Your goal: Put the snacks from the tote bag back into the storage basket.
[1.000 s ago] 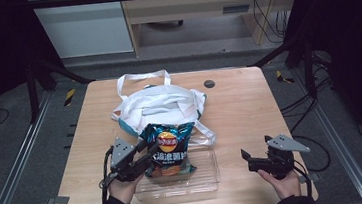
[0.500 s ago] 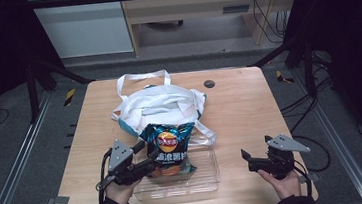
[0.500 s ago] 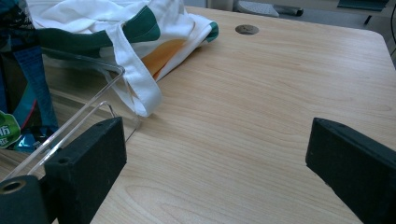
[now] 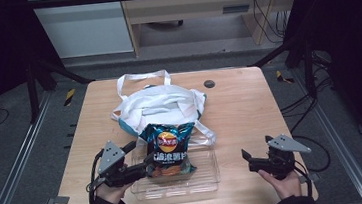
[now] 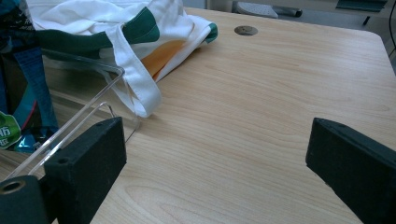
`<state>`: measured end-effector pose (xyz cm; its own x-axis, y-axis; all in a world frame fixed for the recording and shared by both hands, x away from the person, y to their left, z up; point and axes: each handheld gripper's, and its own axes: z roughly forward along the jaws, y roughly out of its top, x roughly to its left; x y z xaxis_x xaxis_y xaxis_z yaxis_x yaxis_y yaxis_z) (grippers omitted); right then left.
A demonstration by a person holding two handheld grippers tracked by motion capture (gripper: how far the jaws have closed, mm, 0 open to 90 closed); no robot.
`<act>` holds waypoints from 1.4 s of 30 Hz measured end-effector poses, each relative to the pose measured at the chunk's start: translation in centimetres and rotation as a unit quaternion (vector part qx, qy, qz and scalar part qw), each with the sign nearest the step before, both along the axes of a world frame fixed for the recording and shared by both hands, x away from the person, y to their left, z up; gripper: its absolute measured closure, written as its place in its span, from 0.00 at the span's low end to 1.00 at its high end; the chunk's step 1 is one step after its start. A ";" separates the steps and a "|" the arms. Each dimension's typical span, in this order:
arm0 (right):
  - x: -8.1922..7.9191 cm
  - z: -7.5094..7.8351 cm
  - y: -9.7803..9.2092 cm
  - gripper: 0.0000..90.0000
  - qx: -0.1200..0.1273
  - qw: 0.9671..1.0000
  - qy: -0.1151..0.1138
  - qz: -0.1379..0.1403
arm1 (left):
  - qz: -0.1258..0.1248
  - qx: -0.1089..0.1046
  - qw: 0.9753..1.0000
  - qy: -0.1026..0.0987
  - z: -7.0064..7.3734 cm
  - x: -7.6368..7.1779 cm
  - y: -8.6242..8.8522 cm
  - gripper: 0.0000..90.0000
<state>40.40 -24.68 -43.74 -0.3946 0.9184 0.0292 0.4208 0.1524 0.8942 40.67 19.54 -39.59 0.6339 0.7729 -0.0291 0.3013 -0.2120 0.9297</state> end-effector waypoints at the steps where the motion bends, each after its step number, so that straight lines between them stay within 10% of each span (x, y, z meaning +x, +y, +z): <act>1: 0.0 0.0 0.0 0.06 0.000 1.000 0.000 0.000 | 0.001 0.000 1.000 0.000 0.0 0.1 0.1 0.29; 42: 0.1 -0.1 -0.1 0.06 0.000 1.000 0.002 -0.002 | 0.090 0.009 0.996 0.028 -3.6 0.0 6.8 0.24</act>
<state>40.46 -24.80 -43.79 -0.3900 0.9203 0.0314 0.4250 0.1496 0.8928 40.64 26.34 -43.23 0.4830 0.8745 -0.0447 0.3867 -0.1672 0.9069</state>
